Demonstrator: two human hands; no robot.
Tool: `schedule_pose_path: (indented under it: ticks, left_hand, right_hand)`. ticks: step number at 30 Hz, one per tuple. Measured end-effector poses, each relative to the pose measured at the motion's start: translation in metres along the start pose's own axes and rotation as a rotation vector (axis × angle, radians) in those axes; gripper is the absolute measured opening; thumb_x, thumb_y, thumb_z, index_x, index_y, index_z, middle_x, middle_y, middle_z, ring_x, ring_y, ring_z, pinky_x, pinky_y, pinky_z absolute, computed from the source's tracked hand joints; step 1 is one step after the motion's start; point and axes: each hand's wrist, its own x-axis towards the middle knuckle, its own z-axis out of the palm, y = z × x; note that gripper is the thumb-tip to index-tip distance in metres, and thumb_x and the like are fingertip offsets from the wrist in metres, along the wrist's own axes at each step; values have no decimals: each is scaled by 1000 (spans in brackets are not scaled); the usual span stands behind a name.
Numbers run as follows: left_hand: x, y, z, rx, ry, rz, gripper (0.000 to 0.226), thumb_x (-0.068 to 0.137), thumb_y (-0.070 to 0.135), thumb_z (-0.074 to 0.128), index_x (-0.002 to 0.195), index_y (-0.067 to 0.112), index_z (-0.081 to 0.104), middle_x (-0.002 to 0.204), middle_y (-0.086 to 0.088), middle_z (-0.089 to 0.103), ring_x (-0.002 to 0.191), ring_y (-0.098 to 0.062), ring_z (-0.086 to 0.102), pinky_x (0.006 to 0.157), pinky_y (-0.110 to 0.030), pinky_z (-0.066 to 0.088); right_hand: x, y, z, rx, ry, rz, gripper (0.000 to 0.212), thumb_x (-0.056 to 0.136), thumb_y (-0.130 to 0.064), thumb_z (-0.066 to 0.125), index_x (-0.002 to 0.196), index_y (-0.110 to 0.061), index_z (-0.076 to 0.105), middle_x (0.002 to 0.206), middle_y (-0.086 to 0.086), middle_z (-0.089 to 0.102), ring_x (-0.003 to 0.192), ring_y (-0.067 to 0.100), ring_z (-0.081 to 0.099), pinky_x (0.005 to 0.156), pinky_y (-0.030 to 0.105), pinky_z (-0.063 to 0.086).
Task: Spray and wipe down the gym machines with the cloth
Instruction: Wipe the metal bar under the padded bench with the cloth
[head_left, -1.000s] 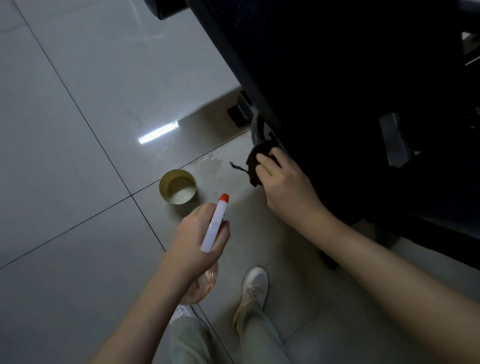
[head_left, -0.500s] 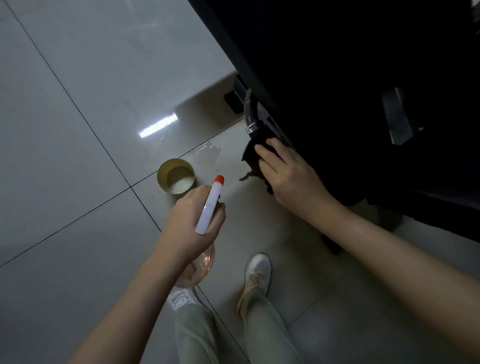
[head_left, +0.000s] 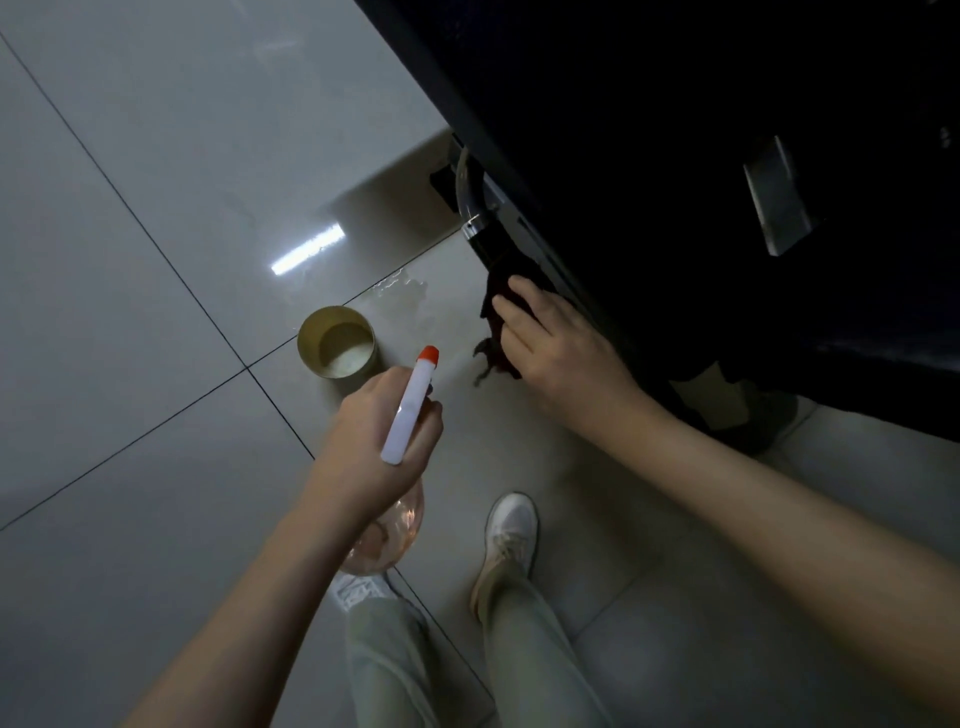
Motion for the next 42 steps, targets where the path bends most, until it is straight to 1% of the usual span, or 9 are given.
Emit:
schedule_pose_path:
  ticks: [10, 15, 23, 27, 30, 32, 34, 37, 42]
  left_hand:
    - [-11, 8, -2, -18, 3, 8, 32, 85, 32, 47, 92, 2, 58, 77, -10, 59, 65, -22, 55, 59, -45, 48]
    - [-14, 5, 3, -12, -9, 3, 28, 85, 31, 48, 90, 5, 57, 75, -8, 58, 62, -20, 54, 58, -45, 48]
    - [-12, 9, 7, 5, -59, 4, 29, 85, 31, 48, 87, 3, 55, 75, -11, 58, 64, -25, 55, 61, -51, 47]
    - [-8, 14, 6, 0, -56, 26, 29, 86, 33, 47, 88, 6, 56, 73, -8, 59, 62, -23, 55, 59, -47, 49]
    - [-4, 16, 9, -3, -57, 16, 29, 86, 34, 47, 88, 7, 56, 74, -7, 59, 63, -23, 55, 62, -47, 49]
    - [-3, 16, 12, -4, -62, 10, 29, 86, 33, 47, 88, 6, 55, 74, -8, 59, 65, -24, 55, 63, -49, 49]
    - [-4, 17, 15, 7, -67, 12, 28, 86, 33, 48, 88, 6, 55, 75, -8, 59, 65, -23, 55, 62, -49, 49]
    - [-5, 19, 17, 25, -91, 31, 26, 85, 30, 49, 85, 5, 55, 73, -7, 58, 62, -22, 54, 60, -50, 48]
    - [-7, 25, 15, 38, -105, 31, 27, 85, 31, 48, 86, 5, 55, 74, -9, 58, 63, -23, 54, 60, -50, 49]
  right_hand:
    - [-55, -9, -7, 150, 57, 190, 19, 80, -4, 46, 88, 3, 62, 98, 21, 64, 108, 40, 49, 72, 51, 56]
    - [-51, -15, -4, 266, 139, 405, 49, 81, -12, 37, 129, 0, 45, 133, 23, 50, 126, 37, 40, 101, 49, 40]
    - [-81, -20, 11, 297, 23, 546, 44, 82, 8, 44, 125, 5, 54, 131, 25, 51, 118, 38, 45, 94, 46, 45]
    - [-98, -18, -10, 924, 57, 1035, 43, 95, -5, 49, 137, -14, 46, 132, -4, 48, 126, 13, 43, 98, 13, 30]
    - [-81, -21, -7, 1473, 153, 1395, 41, 100, -20, 41, 140, -28, 39, 137, -6, 43, 128, 11, 40, 105, 28, 36]
    - [-62, -25, -3, 1803, 270, 1572, 37, 101, -25, 37, 138, -24, 42, 127, 3, 52, 113, 18, 53, 93, 35, 47]
    - [-49, -26, -3, 2042, 429, 1707, 33, 102, -28, 33, 127, -18, 51, 105, 5, 64, 90, 16, 63, 74, 28, 51]
    - [-42, -22, -4, 2259, 573, 1800, 37, 103, -29, 26, 95, -17, 60, 71, 3, 71, 65, 13, 68, 59, 20, 53]
    - [-34, -24, -9, 2232, 646, 1861, 36, 103, -21, 27, 89, -15, 59, 84, 8, 63, 80, 18, 58, 74, 26, 48]
